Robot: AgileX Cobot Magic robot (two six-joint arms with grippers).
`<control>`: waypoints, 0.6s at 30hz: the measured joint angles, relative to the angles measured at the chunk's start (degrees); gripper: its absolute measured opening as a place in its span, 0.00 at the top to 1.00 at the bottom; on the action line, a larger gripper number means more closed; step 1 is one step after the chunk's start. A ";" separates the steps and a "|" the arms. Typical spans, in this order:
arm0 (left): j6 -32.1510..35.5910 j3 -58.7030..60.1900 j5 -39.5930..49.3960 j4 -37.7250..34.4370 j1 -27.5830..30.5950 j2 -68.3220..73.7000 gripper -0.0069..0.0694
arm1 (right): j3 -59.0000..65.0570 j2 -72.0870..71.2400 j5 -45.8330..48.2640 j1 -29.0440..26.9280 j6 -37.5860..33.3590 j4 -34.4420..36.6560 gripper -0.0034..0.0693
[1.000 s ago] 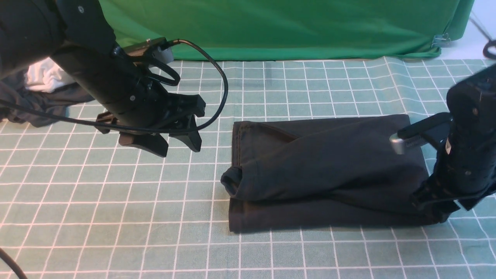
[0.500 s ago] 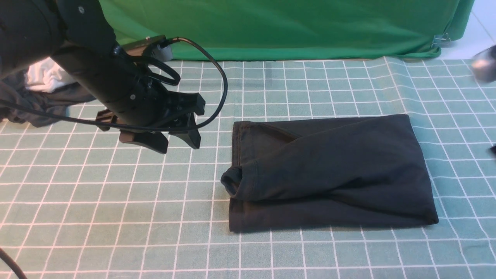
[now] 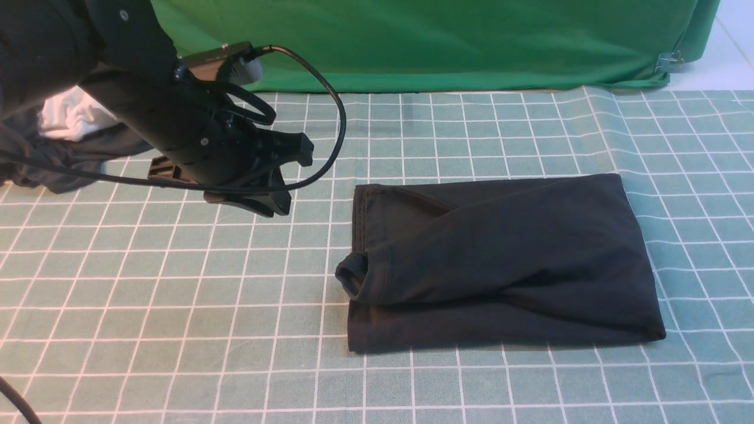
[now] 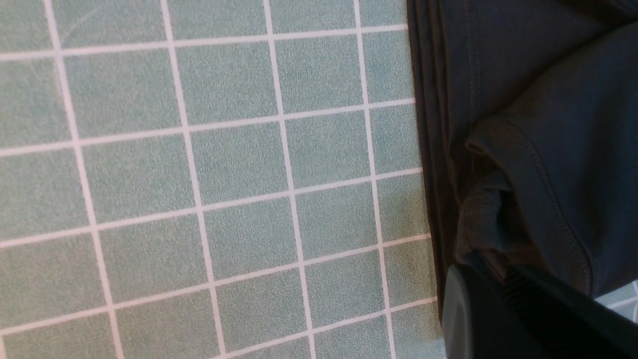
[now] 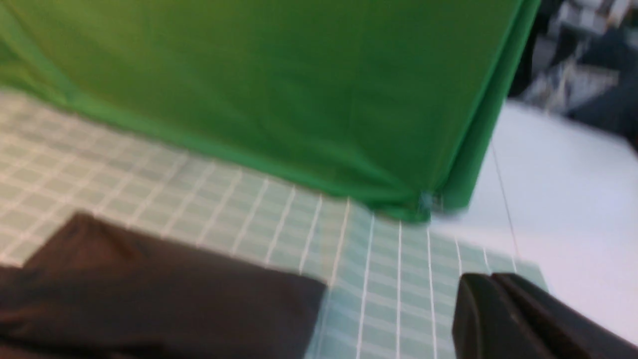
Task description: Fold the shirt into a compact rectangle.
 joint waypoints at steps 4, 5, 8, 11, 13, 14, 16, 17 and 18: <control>0.74 0.00 -0.13 0.00 0.00 0.00 0.88 | 10.17 -0.86 -12.57 0.00 0.59 0.51 0.94; 0.74 0.00 -0.13 0.00 0.00 0.00 0.89 | 11.71 -0.55 -15.00 0.00 0.60 0.51 0.94; 0.74 0.00 -0.28 0.00 0.00 0.00 0.89 | 14.99 1.23 -22.52 0.00 0.84 0.62 0.94; 0.74 0.00 -1.35 0.00 0.00 0.00 0.89 | 15.82 2.74 -27.72 0.00 2.01 0.62 0.93; 0.74 0.00 -2.29 0.00 0.00 0.00 0.89 | 15.80 3.28 -30.45 0.00 2.76 0.62 0.93; 0.74 0.00 -2.51 0.00 0.00 0.00 0.89 | 15.80 3.41 -31.23 0.00 3.24 0.62 0.92; 0.74 0.00 -2.65 0.00 0.00 0.00 0.89 | 15.80 3.48 -31.65 0.00 3.70 0.62 0.92; 0.74 0.00 -2.65 0.00 0.00 0.00 0.89 | 15.80 3.48 -31.80 0.00 3.83 0.62 0.91; 0.74 0.00 -2.65 0.00 0.00 0.00 0.89 | 15.80 3.48 -31.86 0.00 3.87 0.62 0.91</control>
